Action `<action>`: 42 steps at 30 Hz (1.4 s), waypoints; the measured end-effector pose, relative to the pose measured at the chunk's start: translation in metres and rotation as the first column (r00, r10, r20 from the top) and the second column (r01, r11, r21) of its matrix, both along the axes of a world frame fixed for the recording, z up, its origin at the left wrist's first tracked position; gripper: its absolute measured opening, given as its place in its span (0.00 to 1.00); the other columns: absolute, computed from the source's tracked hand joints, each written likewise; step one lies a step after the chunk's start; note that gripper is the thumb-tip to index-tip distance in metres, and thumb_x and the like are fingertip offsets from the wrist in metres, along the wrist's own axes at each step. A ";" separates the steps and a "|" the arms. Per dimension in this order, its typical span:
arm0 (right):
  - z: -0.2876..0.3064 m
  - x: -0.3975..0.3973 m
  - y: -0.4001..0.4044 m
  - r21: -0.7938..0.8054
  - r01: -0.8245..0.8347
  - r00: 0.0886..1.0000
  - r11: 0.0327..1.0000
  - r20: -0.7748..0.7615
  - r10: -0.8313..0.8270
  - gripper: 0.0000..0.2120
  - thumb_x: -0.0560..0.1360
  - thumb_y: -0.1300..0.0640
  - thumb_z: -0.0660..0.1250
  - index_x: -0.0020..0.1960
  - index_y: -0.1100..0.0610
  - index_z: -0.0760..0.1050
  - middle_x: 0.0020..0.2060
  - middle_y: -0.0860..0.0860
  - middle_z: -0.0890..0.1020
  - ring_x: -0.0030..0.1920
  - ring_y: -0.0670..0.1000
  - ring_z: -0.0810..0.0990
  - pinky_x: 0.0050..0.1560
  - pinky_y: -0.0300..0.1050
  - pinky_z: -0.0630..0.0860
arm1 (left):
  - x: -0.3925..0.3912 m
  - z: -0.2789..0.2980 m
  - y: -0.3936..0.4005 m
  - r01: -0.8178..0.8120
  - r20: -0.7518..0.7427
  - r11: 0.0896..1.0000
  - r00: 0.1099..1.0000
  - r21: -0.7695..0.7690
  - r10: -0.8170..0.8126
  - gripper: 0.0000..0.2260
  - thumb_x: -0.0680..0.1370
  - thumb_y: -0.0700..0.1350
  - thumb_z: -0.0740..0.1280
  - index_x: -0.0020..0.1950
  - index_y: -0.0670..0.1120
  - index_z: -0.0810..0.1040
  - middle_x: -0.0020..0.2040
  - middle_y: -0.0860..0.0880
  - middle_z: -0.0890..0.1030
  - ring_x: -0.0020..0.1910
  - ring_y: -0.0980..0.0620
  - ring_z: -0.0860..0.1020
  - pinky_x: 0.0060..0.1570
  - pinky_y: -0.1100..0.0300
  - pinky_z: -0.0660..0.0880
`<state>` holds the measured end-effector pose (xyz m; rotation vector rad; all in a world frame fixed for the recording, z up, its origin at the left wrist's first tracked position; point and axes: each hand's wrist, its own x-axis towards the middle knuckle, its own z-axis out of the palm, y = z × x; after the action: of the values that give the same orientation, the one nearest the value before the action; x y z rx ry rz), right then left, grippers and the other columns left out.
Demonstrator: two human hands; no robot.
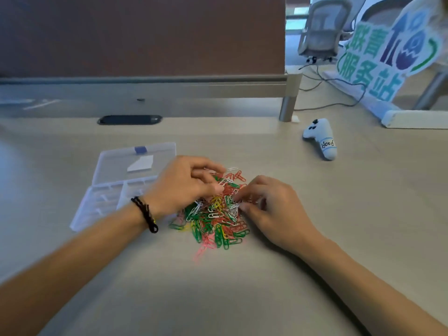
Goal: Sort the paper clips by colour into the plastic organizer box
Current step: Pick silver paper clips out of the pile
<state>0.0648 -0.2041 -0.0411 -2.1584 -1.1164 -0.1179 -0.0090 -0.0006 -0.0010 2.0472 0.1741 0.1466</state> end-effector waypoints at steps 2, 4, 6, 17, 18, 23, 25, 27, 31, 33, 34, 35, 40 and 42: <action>0.007 0.007 0.004 -0.152 -0.084 0.994 0.985 0.052 0.092 0.08 0.71 0.50 0.72 0.50 0.47 0.84 0.44 0.44 0.80 0.49 0.49 0.76 0.50 0.49 0.74 | 0.005 0.003 0.004 -0.018 -0.017 0.995 1.000 -0.097 0.016 0.14 0.72 0.34 0.74 0.56 0.45 0.84 0.39 0.42 0.84 0.36 0.49 0.82 0.47 0.55 0.81; 0.016 0.016 0.010 -0.287 -0.116 0.983 0.951 0.104 0.151 0.08 0.71 0.48 0.73 0.50 0.46 0.84 0.42 0.41 0.77 0.51 0.49 0.74 0.50 0.49 0.74 | 0.011 0.007 0.008 -0.028 -0.038 0.991 0.999 -0.131 0.024 0.12 0.74 0.33 0.72 0.55 0.43 0.84 0.39 0.41 0.84 0.36 0.50 0.84 0.43 0.62 0.80; 0.024 0.024 0.019 -0.367 -0.128 0.976 0.921 0.117 0.182 0.07 0.71 0.48 0.74 0.48 0.47 0.83 0.40 0.40 0.73 0.51 0.47 0.73 0.49 0.47 0.73 | 0.017 0.011 0.014 -0.014 -0.096 0.990 0.995 -0.138 0.000 0.08 0.75 0.34 0.71 0.53 0.42 0.83 0.41 0.41 0.85 0.39 0.50 0.85 0.39 0.63 0.79; 0.052 0.049 0.023 -0.041 -0.175 0.776 0.984 -0.621 0.112 0.04 0.74 0.65 0.73 0.41 0.58 0.84 0.37 0.51 0.87 0.35 0.43 0.80 0.34 0.31 0.71 | 0.040 0.015 0.028 -0.012 -0.239 0.893 0.965 -0.450 -0.108 0.08 0.79 0.36 0.66 0.55 0.40 0.83 0.41 0.43 0.85 0.37 0.52 0.83 0.34 0.67 0.76; 0.050 0.049 0.022 0.011 -0.152 0.709 0.988 -0.696 0.117 0.03 0.74 0.66 0.73 0.42 0.61 0.83 0.37 0.54 0.87 0.34 0.45 0.80 0.32 0.32 0.71 | 0.041 0.015 0.028 -0.003 -0.233 0.884 0.965 -0.467 -0.120 0.09 0.79 0.35 0.65 0.55 0.39 0.83 0.40 0.44 0.84 0.36 0.52 0.82 0.34 0.67 0.76; 0.037 0.054 0.020 0.082 -0.048 0.590 0.996 -0.802 0.094 0.02 0.73 0.69 0.72 0.43 0.64 0.83 0.37 0.60 0.86 0.34 0.50 0.79 0.36 0.38 0.74 | 0.044 0.009 0.022 0.025 -0.285 0.841 0.935 -0.540 -0.210 0.09 0.82 0.36 0.60 0.54 0.38 0.80 0.39 0.43 0.82 0.37 0.50 0.82 0.32 0.66 0.75; 0.037 0.056 0.020 0.131 -0.008 0.589 0.991 -0.800 0.111 0.03 0.73 0.69 0.72 0.43 0.63 0.83 0.39 0.61 0.86 0.37 0.52 0.80 0.38 0.40 0.75 | 0.045 0.009 0.018 0.016 -0.307 0.843 0.927 -0.538 -0.214 0.09 0.83 0.38 0.59 0.55 0.38 0.78 0.39 0.42 0.81 0.36 0.48 0.81 0.29 0.65 0.74; 0.041 0.054 0.020 0.209 0.023 0.642 0.978 -0.752 0.146 0.03 0.73 0.68 0.72 0.44 0.63 0.83 0.37 0.58 0.86 0.36 0.49 0.81 0.38 0.39 0.75 | 0.045 0.009 0.013 0.003 -0.328 0.840 0.920 -0.542 -0.214 0.11 0.84 0.43 0.57 0.55 0.38 0.76 0.39 0.41 0.80 0.35 0.47 0.79 0.26 0.65 0.72; 0.058 0.044 0.031 0.225 -0.092 0.837 0.970 -0.510 0.197 0.05 0.71 0.61 0.77 0.46 0.55 0.85 0.36 0.51 0.85 0.36 0.47 0.80 0.40 0.41 0.77 | 0.041 0.009 0.006 0.018 -0.314 0.649 0.865 -0.760 -0.392 0.18 0.84 0.52 0.53 0.56 0.40 0.74 0.40 0.41 0.79 0.36 0.47 0.78 0.26 0.64 0.72; 0.066 0.050 0.032 0.214 -0.166 0.852 0.963 -0.460 0.249 0.08 0.71 0.55 0.78 0.49 0.51 0.85 0.37 0.48 0.84 0.37 0.49 0.80 0.42 0.43 0.77 | 0.041 0.009 0.009 -0.022 -0.283 0.541 0.869 -0.841 -0.405 0.17 0.82 0.51 0.55 0.51 0.40 0.76 0.37 0.43 0.76 0.32 0.49 0.75 0.23 0.65 0.69; 0.069 0.057 0.031 0.185 -0.182 0.866 0.966 -0.436 0.246 0.08 0.71 0.55 0.78 0.49 0.51 0.85 0.38 0.47 0.83 0.39 0.50 0.80 0.42 0.43 0.77 | 0.042 0.009 0.011 -0.044 -0.281 0.525 0.881 -0.850 -0.381 0.17 0.82 0.51 0.56 0.45 0.41 0.76 0.34 0.45 0.73 0.28 0.52 0.72 0.21 0.66 0.64; 0.070 0.065 0.029 0.115 -0.191 0.891 0.975 -0.395 0.221 0.06 0.70 0.55 0.78 0.47 0.50 0.85 0.38 0.46 0.83 0.39 0.50 0.80 0.42 0.43 0.76 | 0.043 0.009 0.014 -0.053 -0.282 0.540 0.893 -0.840 -0.351 0.17 0.81 0.50 0.56 0.38 0.43 0.73 0.30 0.47 0.69 0.25 0.54 0.67 0.20 0.66 0.58; 0.052 0.074 0.027 -0.375 -0.284 0.951 0.883 -0.231 0.208 0.06 0.69 0.55 0.77 0.43 0.45 0.84 0.38 0.40 0.82 0.41 0.42 0.79 0.41 0.35 0.73 | 0.047 0.013 0.017 0.060 -0.299 0.940 0.940 -0.335 -0.166 0.20 0.85 0.49 0.55 0.33 0.46 0.67 0.25 0.52 0.60 0.22 0.55 0.55 0.21 0.64 0.52; 0.045 0.072 0.031 -0.418 -0.259 0.964 0.871 -0.163 0.208 0.07 0.69 0.51 0.77 0.46 0.44 0.83 0.40 0.40 0.80 0.42 0.40 0.77 0.44 0.37 0.73 | 0.047 0.011 0.014 0.137 -0.257 0.980 0.951 -0.142 -0.170 0.15 0.85 0.44 0.55 0.43 0.43 0.76 0.24 0.52 0.64 0.22 0.56 0.60 0.23 0.65 0.58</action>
<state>0.1364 -0.1735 0.0039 -2.3507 -1.4328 0.3998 0.0383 0.0136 0.0099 1.9419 0.1855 -0.2347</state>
